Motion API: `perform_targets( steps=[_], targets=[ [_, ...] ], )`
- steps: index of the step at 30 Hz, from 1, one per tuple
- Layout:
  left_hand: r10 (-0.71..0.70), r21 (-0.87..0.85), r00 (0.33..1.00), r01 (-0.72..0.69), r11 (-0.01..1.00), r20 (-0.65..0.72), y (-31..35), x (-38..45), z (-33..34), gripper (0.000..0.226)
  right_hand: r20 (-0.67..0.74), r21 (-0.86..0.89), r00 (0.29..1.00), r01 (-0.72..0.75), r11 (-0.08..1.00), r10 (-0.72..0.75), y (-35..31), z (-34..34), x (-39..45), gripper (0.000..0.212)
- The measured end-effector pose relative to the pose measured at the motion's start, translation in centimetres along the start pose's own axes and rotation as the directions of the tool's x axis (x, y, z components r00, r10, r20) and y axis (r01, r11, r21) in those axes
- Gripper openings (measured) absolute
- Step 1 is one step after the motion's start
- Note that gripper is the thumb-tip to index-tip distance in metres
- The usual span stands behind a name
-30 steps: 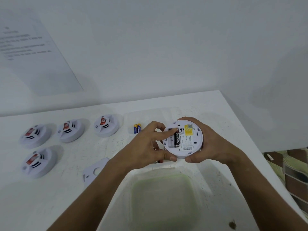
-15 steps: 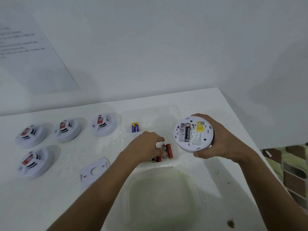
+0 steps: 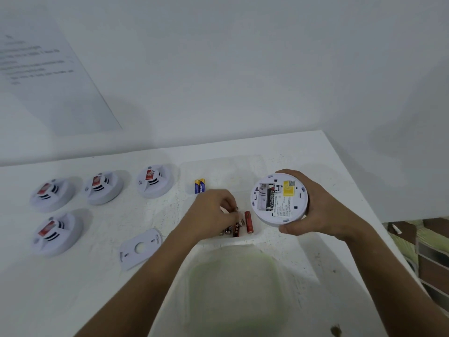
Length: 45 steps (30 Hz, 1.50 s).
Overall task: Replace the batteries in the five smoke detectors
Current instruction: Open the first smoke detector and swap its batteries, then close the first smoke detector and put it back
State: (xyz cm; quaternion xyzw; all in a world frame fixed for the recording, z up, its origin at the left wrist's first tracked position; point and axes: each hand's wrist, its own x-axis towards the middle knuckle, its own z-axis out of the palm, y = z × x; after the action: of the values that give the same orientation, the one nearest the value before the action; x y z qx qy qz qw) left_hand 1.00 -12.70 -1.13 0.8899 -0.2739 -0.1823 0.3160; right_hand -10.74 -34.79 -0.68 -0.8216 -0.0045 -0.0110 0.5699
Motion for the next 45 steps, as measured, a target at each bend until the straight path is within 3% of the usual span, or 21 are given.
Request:
perform_targets(
  steps=[2,5,8,13,16,18,21,24,26,29,33,36,42,45],
  targets=[
    [-0.013,-0.131,0.984,-0.011,0.991,-0.178,0.8,-1.1,-1.1,0.019,0.014,0.009,1.0,0.01,1.0,-0.01,-0.3,0.1,0.4,0.09],
    [0.001,-0.23,0.893,-0.118,0.966,-0.451,2.1,-2.9,-2.7,0.022,0.051,0.028,0.998,0.029,0.999,-0.03,-0.7,0.7,1.5,0.091],
    [0.025,-0.275,0.842,-0.204,0.94,-0.539,2.7,-4.6,-3.0,0.014,0.11,0.031,0.992,0.063,0.998,-0.066,-1.4,2.0,2.8,0.092],
    [0.327,0.17,0.728,-0.283,0.944,-0.603,0.0,-6.6,-2.7,0.012,0.155,0.072,0.983,0.086,0.994,-0.096,-2.6,5.3,5.1,0.094],
    [0.425,0.293,0.653,-0.308,0.905,-0.627,-2.4,-7.4,-3.1,0.018,0.155,0.071,0.981,0.108,0.992,-0.118,-3.6,7.3,6.3,0.093],
    [0.421,0.251,0.671,-0.34,0.906,-0.611,-3.5,-7.9,-4.0,0.021,0.143,0.088,0.982,0.111,0.99,-0.123,-4.3,8.6,6.8,0.094],
    [0.298,0.028,0.756,-0.348,0.937,-0.582,-4.6,-8.7,-6.0,0.016,0.129,0.091,0.985,0.106,0.99,-0.117,-5.2,10.4,7.3,0.093],
    [0.02,-0.283,0.881,-0.173,0.943,-0.472,-5.4,-8.9,-8.4,0.036,0.125,0.088,0.986,0.101,0.991,-0.111,-6.1,11.8,7.5,0.092],
    [-0.139,-0.512,0.953,-0.019,0.859,-0.268,-6.1,-9.0,-9.9,0.065,0.124,0.09,0.986,0.099,0.991,-0.11,-6.7,12.7,7.6,0.092],
    [-0.144,-0.603,0.984,0.055,0.796,-0.1,-7.7,-9.2,-11.4,0.09,0.134,0.102,0.987,0.078,0.992,-0.092,-7.2,14.4,7.8,0.092],
    [-0.167,-0.678,0.983,0.07,0.732,-0.078,-9.4,-9.5,-11.9,0.084,0.129,0.098,0.989,0.064,0.993,-0.077,-7.5,16.6,7.9,0.094],
    [-0.175,-0.683,0.981,0.074,0.726,-0.08,-10.9,-9.6,-12.0,0.075,0.133,0.092,0.988,0.067,0.994,-0.079,-7.7,17.8,8.2,0.094],
    [-0.136,-0.57,0.987,0.061,0.819,-0.09,-13.8,-9.9,-12.8,0.067,0.097,0.041,0.993,0.062,0.997,-0.065,-7.7,18.6,8.3,0.094],
    [-0.155,-0.157,0.983,0.139,0.978,-0.096,-16.7,-10.3,-12.2,0.075,0.067,0.054,0.996,0.048,0.997,-0.052,-7.5,18.1,7.8,0.092]
  ],
)
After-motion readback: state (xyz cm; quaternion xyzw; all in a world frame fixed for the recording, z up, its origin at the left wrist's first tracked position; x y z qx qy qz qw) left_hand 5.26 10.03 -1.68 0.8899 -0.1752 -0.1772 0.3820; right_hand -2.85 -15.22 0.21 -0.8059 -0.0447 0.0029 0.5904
